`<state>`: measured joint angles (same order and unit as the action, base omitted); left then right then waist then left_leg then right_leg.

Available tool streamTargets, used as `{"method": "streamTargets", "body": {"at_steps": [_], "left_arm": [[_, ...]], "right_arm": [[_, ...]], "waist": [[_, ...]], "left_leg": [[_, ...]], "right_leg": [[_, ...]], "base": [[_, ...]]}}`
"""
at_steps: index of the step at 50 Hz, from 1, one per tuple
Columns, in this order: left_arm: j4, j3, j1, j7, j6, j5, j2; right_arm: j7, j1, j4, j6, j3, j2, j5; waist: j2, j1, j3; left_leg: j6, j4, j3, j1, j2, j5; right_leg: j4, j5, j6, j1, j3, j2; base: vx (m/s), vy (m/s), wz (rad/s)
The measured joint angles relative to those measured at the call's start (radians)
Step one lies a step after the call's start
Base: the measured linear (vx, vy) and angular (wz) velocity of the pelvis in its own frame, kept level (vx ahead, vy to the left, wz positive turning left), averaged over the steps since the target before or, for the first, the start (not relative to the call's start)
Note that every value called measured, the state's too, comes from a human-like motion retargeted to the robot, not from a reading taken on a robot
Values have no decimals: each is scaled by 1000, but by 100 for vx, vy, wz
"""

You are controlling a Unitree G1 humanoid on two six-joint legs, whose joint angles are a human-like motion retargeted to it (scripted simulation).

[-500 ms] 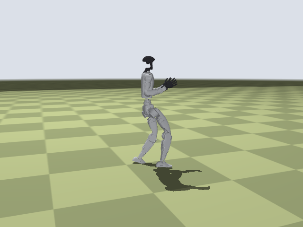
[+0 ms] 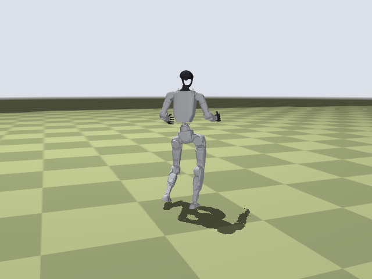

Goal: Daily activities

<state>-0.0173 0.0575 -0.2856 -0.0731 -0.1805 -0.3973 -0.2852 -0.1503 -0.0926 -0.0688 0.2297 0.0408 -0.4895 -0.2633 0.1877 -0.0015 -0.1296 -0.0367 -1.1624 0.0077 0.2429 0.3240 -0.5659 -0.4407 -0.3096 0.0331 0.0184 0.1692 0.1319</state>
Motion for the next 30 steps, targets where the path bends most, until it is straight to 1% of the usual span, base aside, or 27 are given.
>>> {"method": "streamTargets", "body": {"at_steps": [5,8,10,12,13,21,26,28,30], "left_arm": [[14,-48,-30,95,10,-11,-23],[18,-93,-28,150,22,-23,-30],[19,-122,-15,190,32,-45,-37],[27,-155,-10,217,39,-61,-40],[28,-168,3,235,44,-79,-46],[56,-251,48,305,64,-174,-50],[94,-279,73,313,57,-210,-39],[130,-275,86,312,54,-223,-45],[163,-267,82,312,46,-229,-52]], "right_arm": [[68,-31,-44,-18,33,36,-50],[125,-46,-53,-33,70,64,-90],[172,-52,-55,-44,93,81,-123],[205,-67,-47,-53,123,95,-147],[228,-68,-43,-60,132,98,-167],[321,-113,6,-90,201,111,-260],[340,-121,56,-94,214,116,-277],[343,-112,92,-98,212,118,-275],[346,-115,124,-96,211,119,-268]], "waist": [[-17,-7,33],[-27,-12,41],[-51,-16,51],[-50,-14,47],[-64,-13,55],[-62,9,39],[-64,25,27],[-85,29,40],[-88,34,39]], "left_leg": [[14,176,109,-54,-74,-19],[24,265,123,-79,-107,-24],[23,346,128,-97,-146,-13],[31,364,115,-100,-149,-20],[31,408,111,-105,-172,-7],[55,391,48,-68,-194,10],[72,344,38,-1,-186,53],[69,369,49,39,-198,85],[72,361,51,65,-192,97]], "right_leg": [[62,-1,-2,-30,77,-28],[58,-17,-5,-29,97,-41],[67,-24,-4,-28,104,-67],[47,-36,-8,-24,108,-69],[58,-37,-7,-20,109,-82],[5,-58,-18,-4,115,-94],[-30,-69,-19,12,123,-110],[-30,-64,-16,35,123,-135],[-64,-69,-13,49,123,-147]], "base": [[5,-14,142],[1,-8,115],[1,-5,101],[-2,-4,85],[0,-3,78],[-3,0,58],[0,6,48],[5,9,48],[5,12,41]]}}
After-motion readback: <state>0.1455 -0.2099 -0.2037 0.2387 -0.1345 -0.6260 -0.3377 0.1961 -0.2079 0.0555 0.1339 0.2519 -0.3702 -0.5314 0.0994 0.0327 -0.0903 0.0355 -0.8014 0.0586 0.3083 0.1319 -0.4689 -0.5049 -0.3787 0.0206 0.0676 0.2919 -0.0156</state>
